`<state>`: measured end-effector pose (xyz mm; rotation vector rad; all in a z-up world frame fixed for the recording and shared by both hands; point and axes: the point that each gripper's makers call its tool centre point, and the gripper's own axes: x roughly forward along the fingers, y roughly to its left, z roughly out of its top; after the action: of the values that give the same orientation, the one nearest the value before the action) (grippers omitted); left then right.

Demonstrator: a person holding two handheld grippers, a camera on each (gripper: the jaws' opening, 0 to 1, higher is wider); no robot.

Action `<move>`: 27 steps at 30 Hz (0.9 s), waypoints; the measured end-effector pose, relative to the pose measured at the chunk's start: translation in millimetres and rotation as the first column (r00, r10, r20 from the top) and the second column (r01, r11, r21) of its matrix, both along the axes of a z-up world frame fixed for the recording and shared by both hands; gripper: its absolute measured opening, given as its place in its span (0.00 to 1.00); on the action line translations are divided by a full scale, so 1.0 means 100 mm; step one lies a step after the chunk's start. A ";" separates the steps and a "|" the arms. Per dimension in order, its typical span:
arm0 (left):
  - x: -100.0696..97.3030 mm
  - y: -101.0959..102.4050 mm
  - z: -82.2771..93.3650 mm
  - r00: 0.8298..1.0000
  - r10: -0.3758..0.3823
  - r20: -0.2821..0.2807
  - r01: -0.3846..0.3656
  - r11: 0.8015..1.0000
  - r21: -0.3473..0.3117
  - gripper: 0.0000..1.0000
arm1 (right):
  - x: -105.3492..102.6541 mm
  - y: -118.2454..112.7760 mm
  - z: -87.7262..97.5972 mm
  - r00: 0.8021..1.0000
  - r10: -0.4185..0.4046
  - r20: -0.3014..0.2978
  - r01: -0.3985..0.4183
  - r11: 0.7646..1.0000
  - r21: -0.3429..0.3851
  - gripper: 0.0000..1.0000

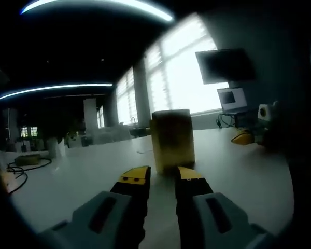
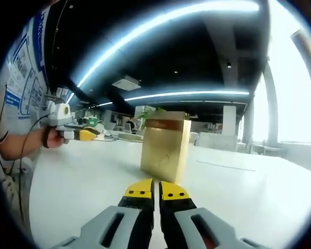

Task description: Extract single mask from mask box in order stack masks on table

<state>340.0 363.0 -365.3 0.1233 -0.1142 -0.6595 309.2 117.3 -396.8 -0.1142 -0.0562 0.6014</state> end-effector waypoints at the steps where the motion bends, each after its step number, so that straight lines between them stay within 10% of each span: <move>1: 0.02 -0.02 0.01 1.000 -0.003 -0.003 0.003 1.000 0.004 0.13 | 0.00 0.00 0.00 1.000 0.001 0.000 -0.001 1.000 0.000 0.00; 27: 0.64 -0.61 0.10 0.977 -0.208 -0.042 0.209 0.977 0.037 0.35 | -0.02 0.03 0.00 1.000 0.016 0.002 -0.016 1.000 0.002 0.00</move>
<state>404.1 301.8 -355.0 0.1391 -0.0773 -0.8736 307.5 119.9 -396.8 -0.1121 -0.0596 0.6174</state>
